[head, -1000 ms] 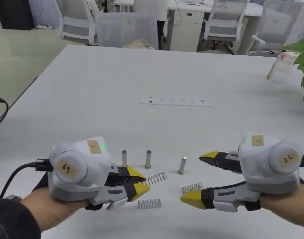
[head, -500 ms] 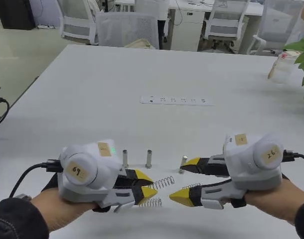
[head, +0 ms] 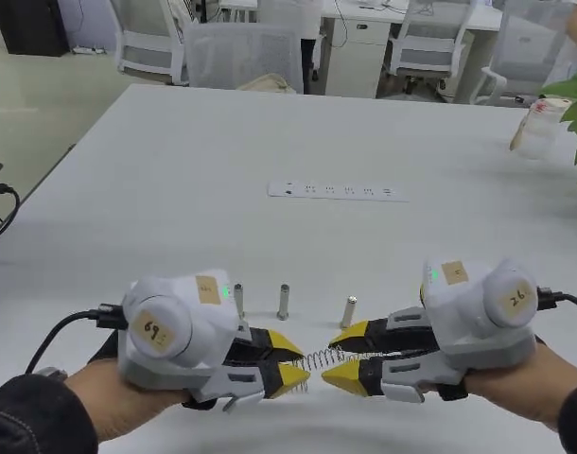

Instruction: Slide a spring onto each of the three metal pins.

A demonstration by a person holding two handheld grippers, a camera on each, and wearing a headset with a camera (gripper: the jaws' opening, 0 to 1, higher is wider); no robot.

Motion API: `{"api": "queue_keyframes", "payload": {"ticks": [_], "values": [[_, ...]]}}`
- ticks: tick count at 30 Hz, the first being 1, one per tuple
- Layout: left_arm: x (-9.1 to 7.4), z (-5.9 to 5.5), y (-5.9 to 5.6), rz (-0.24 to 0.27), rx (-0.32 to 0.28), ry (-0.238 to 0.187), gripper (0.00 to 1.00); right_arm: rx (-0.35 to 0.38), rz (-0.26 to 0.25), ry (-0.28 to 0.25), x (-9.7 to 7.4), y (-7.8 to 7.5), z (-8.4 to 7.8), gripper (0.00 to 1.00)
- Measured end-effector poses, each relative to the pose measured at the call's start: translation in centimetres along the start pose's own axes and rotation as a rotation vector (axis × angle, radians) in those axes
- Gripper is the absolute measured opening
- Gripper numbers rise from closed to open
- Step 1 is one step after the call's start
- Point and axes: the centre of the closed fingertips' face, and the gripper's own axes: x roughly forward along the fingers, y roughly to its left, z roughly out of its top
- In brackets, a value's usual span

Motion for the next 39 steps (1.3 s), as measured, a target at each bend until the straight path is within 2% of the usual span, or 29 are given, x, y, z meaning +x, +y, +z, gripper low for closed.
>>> {"api": "queue_keyframes", "payload": {"ticks": [3,7,16,22,25,27,29,39], "values": [[0.0,-0.1,-0.2,-0.008,0.006,0.004,0.02,-0.014,0.006,0.007,0.0,0.2,0.0,0.12],[0.0,-0.2,-0.3,-0.011,0.006,0.006,0.02,-0.025,0.01,0.011,-0.2,0.5,0.1,0.12],[0.2,-0.8,-0.6,-0.009,0.048,0.044,0.02,-0.034,0.047,0.014,-0.4,1.5,1.7,0.1],[0.1,-0.6,-0.8,-0.009,0.044,0.038,0.02,-0.069,0.063,0.039,-0.3,2.0,2.8,0.09],[0.2,-0.5,-0.8,-0.01,0.044,0.034,0.02,-0.083,0.073,0.053,-0.1,2.3,3.2,0.09],[0.2,-0.5,-0.9,-0.008,0.048,0.037,0.01,-0.087,0.072,0.093,0.0,2.3,3.0,0.09],[0.1,-0.5,-0.9,-0.008,0.047,0.038,0.01,-0.088,0.081,0.105,0.2,2.4,3.1,0.09],[0.4,-0.1,-1.3,-0.016,0.038,0.016,0.01,-0.092,0.118,0.177,0.6,2.7,2.2,0.1]]}}
